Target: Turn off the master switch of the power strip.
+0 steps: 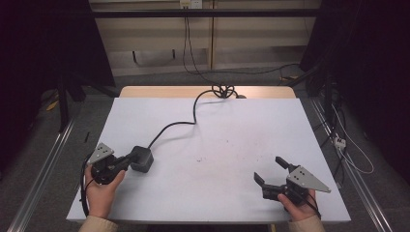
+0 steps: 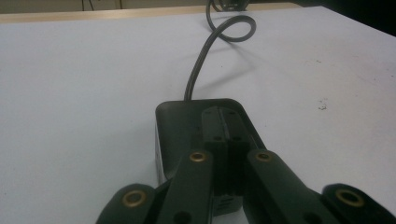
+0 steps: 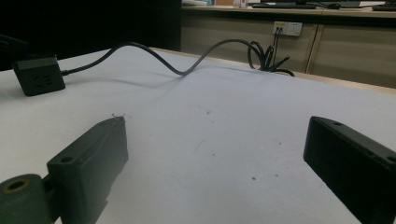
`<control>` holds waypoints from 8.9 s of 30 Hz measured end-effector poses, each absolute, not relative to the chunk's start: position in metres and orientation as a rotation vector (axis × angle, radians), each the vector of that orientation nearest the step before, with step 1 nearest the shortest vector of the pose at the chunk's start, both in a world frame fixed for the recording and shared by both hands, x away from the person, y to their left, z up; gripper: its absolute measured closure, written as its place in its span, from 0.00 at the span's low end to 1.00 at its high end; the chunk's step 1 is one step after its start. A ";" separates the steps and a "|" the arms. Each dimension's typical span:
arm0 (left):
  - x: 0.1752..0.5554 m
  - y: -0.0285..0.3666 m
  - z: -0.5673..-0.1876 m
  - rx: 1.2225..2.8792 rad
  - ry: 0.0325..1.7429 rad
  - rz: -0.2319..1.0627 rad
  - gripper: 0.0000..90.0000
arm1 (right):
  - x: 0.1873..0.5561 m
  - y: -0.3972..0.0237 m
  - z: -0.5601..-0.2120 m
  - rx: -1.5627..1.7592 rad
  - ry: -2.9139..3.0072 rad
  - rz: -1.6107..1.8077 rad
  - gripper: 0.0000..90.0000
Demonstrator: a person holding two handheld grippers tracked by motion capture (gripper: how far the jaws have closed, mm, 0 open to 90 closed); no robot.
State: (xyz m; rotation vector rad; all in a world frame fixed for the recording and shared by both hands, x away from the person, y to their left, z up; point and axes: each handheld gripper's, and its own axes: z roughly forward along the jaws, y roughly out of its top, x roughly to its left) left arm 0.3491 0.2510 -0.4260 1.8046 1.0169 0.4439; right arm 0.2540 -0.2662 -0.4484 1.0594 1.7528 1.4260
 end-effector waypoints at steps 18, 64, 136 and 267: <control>0.348 0.248 -0.424 1.831 1.030 0.466 1.00 | 0.253 -0.266 -0.448 1.056 1.750 1.426 0.06; 0.346 0.240 -0.421 1.860 1.063 0.515 1.00 | 0.253 -0.267 -0.447 1.064 1.743 1.426 0.06; 0.344 0.242 -0.420 1.812 1.084 0.522 1.00 | 0.254 -0.267 -0.448 1.057 1.749 1.426 0.07; 0.321 0.249 -0.439 1.708 0.825 0.457 0.02 | 0.254 -0.267 -0.446 1.056 1.744 1.432 0.07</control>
